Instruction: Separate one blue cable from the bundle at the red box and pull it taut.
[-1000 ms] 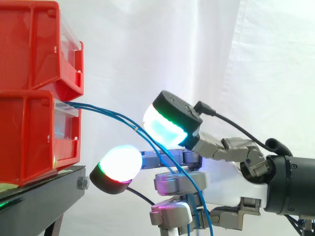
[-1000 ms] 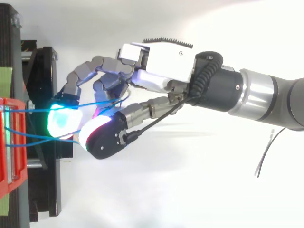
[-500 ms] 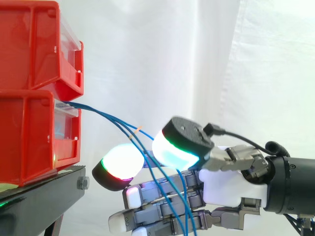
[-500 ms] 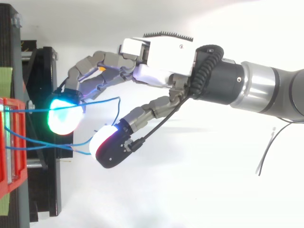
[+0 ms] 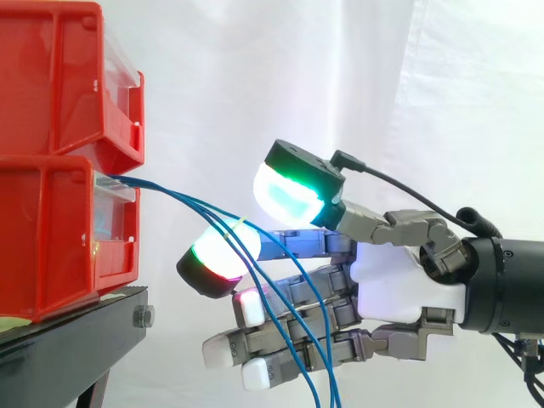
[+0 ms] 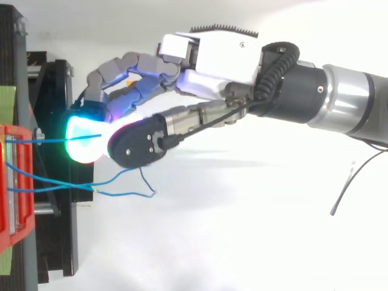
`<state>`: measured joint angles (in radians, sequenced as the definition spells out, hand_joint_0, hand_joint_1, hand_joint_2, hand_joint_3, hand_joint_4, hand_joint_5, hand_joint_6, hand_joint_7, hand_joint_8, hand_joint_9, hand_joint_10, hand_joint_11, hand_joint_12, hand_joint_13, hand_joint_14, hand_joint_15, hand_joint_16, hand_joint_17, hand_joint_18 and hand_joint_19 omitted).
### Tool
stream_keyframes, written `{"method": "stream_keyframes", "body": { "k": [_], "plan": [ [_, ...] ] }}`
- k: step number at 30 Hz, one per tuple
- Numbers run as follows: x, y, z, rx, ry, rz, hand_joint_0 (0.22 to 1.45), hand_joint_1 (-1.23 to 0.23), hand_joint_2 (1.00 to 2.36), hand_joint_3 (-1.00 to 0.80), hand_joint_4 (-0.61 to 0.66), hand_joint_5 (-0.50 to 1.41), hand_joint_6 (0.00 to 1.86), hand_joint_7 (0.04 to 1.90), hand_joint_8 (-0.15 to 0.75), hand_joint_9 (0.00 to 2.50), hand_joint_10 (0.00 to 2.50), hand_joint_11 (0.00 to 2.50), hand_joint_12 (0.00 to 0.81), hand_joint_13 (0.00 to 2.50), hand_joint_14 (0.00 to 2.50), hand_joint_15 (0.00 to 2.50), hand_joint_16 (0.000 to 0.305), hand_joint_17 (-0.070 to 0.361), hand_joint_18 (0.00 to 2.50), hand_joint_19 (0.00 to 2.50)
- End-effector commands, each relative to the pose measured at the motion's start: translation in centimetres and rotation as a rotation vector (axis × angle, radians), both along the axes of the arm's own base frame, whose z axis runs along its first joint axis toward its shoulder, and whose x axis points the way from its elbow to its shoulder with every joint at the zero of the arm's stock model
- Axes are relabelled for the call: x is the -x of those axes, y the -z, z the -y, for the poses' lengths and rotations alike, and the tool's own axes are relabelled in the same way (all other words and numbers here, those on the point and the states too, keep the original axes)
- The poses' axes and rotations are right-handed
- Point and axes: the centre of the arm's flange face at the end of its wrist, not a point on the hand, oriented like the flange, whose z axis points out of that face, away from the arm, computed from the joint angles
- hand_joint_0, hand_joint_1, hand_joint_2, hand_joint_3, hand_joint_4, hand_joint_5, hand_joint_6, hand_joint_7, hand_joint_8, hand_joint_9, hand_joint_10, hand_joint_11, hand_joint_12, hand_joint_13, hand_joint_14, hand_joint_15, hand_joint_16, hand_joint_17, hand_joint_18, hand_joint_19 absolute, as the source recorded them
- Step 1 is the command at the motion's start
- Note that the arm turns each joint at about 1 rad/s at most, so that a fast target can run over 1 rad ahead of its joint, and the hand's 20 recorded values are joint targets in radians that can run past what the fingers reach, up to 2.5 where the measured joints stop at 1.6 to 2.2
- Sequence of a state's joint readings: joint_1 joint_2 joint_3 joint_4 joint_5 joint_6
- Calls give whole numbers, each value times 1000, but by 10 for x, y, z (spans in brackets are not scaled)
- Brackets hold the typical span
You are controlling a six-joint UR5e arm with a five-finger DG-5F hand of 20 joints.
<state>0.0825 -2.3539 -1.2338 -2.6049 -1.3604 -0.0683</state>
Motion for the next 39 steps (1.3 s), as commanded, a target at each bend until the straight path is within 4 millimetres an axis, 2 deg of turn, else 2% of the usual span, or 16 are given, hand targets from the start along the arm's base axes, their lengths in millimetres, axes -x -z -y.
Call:
{"method": "stream_keyframes", "body": {
  "k": [1,5,14,17,24,29,39],
  "plan": [
    [4,-4,0,21,-12,-31,623,-664,1003,-445,20,-171,791,874,242,802,22,1022,335,570,22,520,44,100,373,698],
    [4,-2,-1,23,-16,-39,599,-671,1000,-500,47,-187,842,827,251,820,21,1051,341,591,23,542,45,102,388,699],
    [5,-2,-1,23,-16,-42,572,-477,1000,-500,72,-190,870,801,252,881,19,1123,343,664,22,592,47,106,452,737],
    [5,-2,0,21,-16,-43,574,-456,1000,-500,77,-191,871,803,251,893,19,1135,342,683,22,601,47,106,465,746],
    [7,0,2,22,-20,-57,607,-529,1000,-494,91,-198,885,791,241,922,17,1193,344,733,24,638,47,106,500,761],
    [8,-1,5,24,-27,-58,613,-540,1007,-343,90,-202,919,782,255,938,17,1221,355,756,25,659,49,111,523,769],
    [13,-18,8,33,-28,-68,627,-628,1008,-219,105,-209,947,745,274,942,11,1262,377,780,22,666,54,122,569,749]
  ]
}}
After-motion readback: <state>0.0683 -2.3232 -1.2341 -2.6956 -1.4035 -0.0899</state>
